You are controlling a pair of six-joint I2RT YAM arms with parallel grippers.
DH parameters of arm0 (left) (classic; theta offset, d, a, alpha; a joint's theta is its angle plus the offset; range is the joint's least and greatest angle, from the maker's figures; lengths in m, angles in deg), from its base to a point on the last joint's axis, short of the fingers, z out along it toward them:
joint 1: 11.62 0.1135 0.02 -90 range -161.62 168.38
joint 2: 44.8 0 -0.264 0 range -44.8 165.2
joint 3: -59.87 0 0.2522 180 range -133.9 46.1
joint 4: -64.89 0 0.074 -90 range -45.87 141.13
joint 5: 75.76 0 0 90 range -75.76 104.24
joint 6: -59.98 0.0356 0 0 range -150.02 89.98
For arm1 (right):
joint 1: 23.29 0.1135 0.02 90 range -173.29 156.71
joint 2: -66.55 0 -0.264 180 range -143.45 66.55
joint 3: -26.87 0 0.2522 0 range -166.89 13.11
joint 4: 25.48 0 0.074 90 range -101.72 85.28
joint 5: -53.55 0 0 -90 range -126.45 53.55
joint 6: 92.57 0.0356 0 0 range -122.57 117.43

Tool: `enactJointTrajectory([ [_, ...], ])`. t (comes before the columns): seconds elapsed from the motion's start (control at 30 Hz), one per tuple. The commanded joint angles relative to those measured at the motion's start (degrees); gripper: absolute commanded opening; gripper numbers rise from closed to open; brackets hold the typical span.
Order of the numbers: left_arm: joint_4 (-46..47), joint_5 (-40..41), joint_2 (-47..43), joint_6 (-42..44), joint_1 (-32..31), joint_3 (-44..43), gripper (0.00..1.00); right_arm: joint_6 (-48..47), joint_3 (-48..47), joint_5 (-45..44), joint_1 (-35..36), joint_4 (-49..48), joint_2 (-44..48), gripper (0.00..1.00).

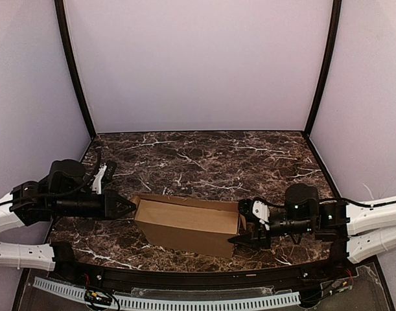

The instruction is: Fold the paper box

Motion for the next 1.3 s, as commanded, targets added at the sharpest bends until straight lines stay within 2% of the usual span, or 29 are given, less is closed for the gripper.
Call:
enactJointTrajectory([
  [0.0, -14.49, 1.72, 0.17, -0.82, 0.13, 1.89, 0.01, 3.51, -0.76, -8.13, -0.05, 0.99, -1.25, 0.19],
  [0.33, -14.55, 1.41, 4.99, 4.74, 0.16, -11.52, 0.05, 1.69, -0.42, -7.10, 0.27, 0.94, -1.52, 0.19],
  [0.53, -9.65, -3.49, 6.95, 4.95, 0.11, -13.49, 0.05, -1.16, -0.06, -5.17, 0.27, -2.02, -2.80, 0.21],
  [0.6, -8.41, -4.94, 7.10, 4.84, 0.13, -13.46, 0.09, -2.55, -0.16, -4.07, 0.14, -2.63, -3.64, 0.21],
  [0.67, -7.39, -5.91, 6.85, 5.06, 0.16, -13.21, 0.19, -4.34, -0.16, -2.01, -0.46, -3.66, -4.47, 0.21],
  [0.77, -9.40, -3.77, 5.34, 6.89, 0.15, -14.14, 0.40, -8.10, -0.48, 2.87, -2.00, -4.58, -5.62, 0.21],
  [0.83, -13.78, -0.58, 4.41, 9.22, 0.13, -16.25, 0.67, -11.27, -1.10, 6.35, -3.33, -4.12, -6.11, 0.21],
  [0.87, -15.15, 0.50, 4.14, 10.15, 0.14, -17.01, 0.91, -12.57, -1.45, 9.18, -4.16, -3.75, -6.38, 0.21],
  [0.93, -18.47, 3.91, 2.48, 12.67, 0.09, -18.68, 0.98, -15.24, -2.17, 13.19, -5.73, -3.21, -7.13, 0.21],
  [1.0, -19.43, 5.24, 1.64, 15.33, 0.15, -19.70, 0.99, -17.94, -3.12, 17.53, -7.62, -2.17, -8.14, 0.20],
  [1.1, -20.10, 4.37, 2.61, 20.92, 0.15, -22.38, 0.99, -21.11, -5.02, 23.48, -10.61, -0.50, -10.29, 0.19],
  [1.27, -24.35, 0.53, 9.56, 30.21, 0.15, -28.38, 0.99, -25.90, -11.00, 32.82, -15.18, 6.10, -14.35, 0.14],
])
